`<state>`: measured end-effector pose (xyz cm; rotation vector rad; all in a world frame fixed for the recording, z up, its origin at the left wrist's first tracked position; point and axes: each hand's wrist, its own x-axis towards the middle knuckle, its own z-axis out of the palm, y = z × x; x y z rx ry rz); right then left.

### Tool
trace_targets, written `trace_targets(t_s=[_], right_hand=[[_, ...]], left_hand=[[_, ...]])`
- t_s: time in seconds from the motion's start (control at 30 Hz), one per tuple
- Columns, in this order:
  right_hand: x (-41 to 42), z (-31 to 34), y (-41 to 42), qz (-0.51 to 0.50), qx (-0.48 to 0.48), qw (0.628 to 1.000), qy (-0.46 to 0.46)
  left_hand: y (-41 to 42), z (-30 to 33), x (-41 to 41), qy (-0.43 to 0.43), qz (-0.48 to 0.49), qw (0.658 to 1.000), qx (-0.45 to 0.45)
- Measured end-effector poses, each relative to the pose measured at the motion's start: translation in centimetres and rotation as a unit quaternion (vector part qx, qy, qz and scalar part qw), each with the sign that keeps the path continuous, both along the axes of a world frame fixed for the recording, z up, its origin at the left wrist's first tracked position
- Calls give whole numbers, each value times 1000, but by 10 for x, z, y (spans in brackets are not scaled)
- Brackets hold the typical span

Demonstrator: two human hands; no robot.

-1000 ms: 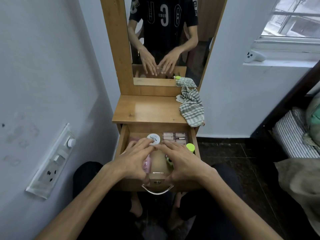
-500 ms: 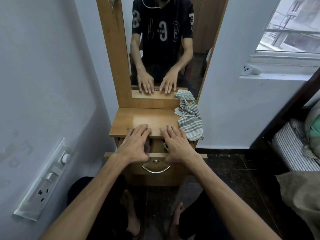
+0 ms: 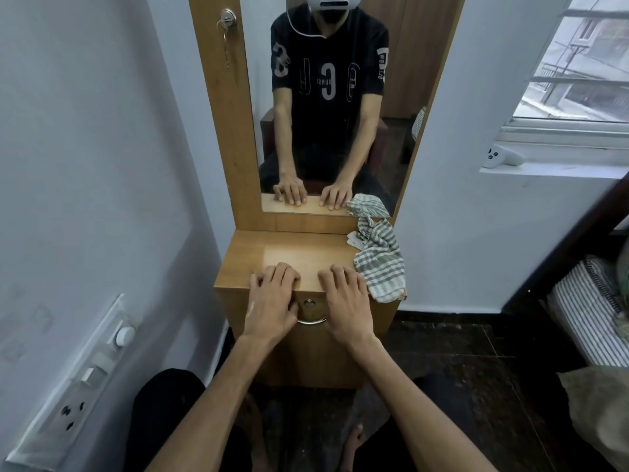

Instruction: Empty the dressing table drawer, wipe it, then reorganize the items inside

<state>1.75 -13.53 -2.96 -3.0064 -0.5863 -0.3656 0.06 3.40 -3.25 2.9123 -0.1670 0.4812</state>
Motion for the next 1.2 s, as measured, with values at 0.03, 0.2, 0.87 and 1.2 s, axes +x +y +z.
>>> trace_targets(t_s=[0.03,0.2,0.87,1.2], right_hand=[[1,-2,1,-3,9,1000,-1],[5,-9,4,-13,43,999,-5],[-30,52,-16,29,123,983,133],[-18,158,-28,51,216,975,24]], left_hand=[[-1,-1,1,-3,7,1000,2],[-4,-5,3,-8,20,1000,-3],[-27,27,-54,-10,1,996,-85],[-31,146,-16,-167,-72,977,-109]])
